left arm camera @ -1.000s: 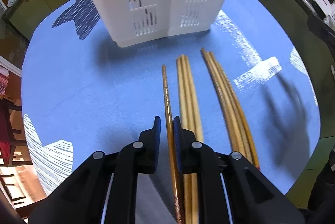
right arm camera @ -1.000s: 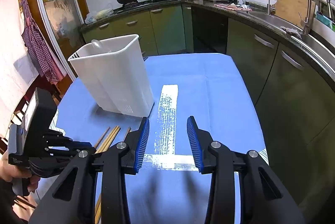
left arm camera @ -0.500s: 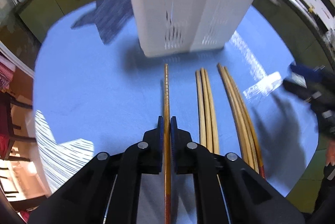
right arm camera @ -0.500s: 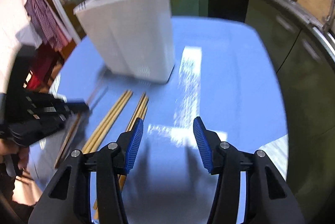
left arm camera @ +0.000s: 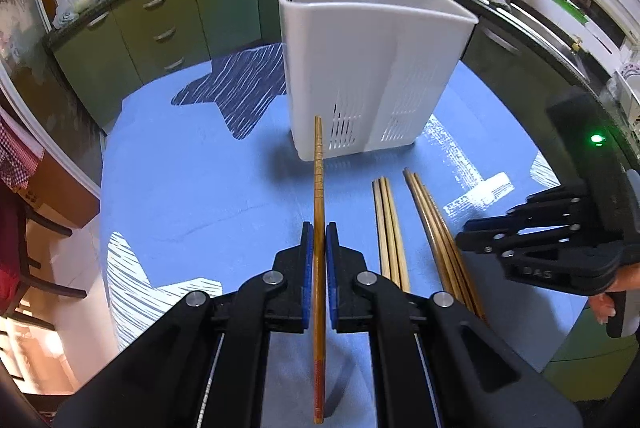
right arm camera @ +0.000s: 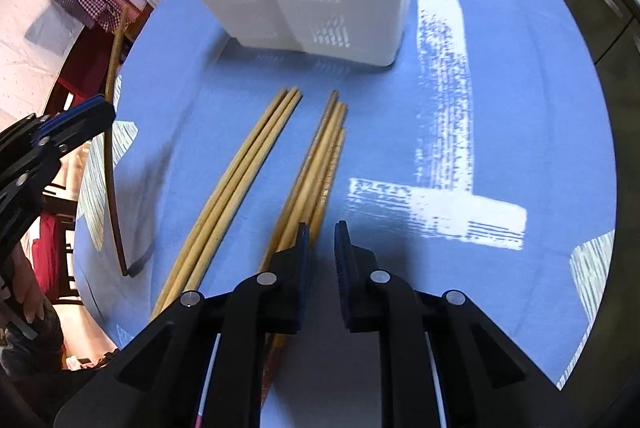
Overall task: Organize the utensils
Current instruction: 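Lift the chopstick upright with the left tool while the right tool grasps another chopstick, then drop the chopstick into the caddy with the left tool while the right tool drops its chopstick in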
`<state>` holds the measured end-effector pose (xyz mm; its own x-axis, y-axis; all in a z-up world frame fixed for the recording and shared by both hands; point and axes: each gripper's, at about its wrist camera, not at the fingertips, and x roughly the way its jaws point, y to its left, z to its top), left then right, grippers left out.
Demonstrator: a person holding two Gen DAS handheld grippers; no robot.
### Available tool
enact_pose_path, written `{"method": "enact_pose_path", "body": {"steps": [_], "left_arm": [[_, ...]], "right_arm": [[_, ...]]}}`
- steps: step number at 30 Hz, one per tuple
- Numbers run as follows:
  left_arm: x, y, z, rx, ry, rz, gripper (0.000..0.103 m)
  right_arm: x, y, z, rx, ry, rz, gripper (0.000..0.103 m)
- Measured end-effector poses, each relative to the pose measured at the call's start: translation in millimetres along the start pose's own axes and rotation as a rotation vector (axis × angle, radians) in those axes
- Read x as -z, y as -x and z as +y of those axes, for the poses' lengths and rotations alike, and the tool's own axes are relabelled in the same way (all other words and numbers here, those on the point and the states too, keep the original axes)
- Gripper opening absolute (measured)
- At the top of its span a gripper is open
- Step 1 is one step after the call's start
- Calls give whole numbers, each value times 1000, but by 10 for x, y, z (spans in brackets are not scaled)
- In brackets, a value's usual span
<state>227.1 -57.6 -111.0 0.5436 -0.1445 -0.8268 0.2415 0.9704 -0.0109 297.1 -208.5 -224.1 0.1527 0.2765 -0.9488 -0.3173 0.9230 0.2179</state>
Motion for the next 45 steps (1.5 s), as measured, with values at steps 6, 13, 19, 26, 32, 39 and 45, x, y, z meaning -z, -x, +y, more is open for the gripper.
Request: {"method": "enact_pose_path", "body": {"steps": [6,13,19,26,32,39,45], "left_arm": [[25,116,19,13,-7,-29,6],[43,210,28,22,-12,-52,6],[46,233,22,24,-13,-56,6],[62,299,15,24,-13,-68,6],[76,432,2,29,-14,-92,6],[107,601,-3,30,-20,-123,6],[114,707,9,38,-23,-141,6]], "right_arm": [[-18,-79,101,56,0,28,10],[-62,-142,134,101,-14,52,11],[-101,-171,178,126,-19,45,9],[12,118,136,35,-43,-47,7],[205,721,177,-33,-22,-217,7],[541,1193,231,-58,19,-354,7],[724,1345,232,-75,31,-395,7]]}}
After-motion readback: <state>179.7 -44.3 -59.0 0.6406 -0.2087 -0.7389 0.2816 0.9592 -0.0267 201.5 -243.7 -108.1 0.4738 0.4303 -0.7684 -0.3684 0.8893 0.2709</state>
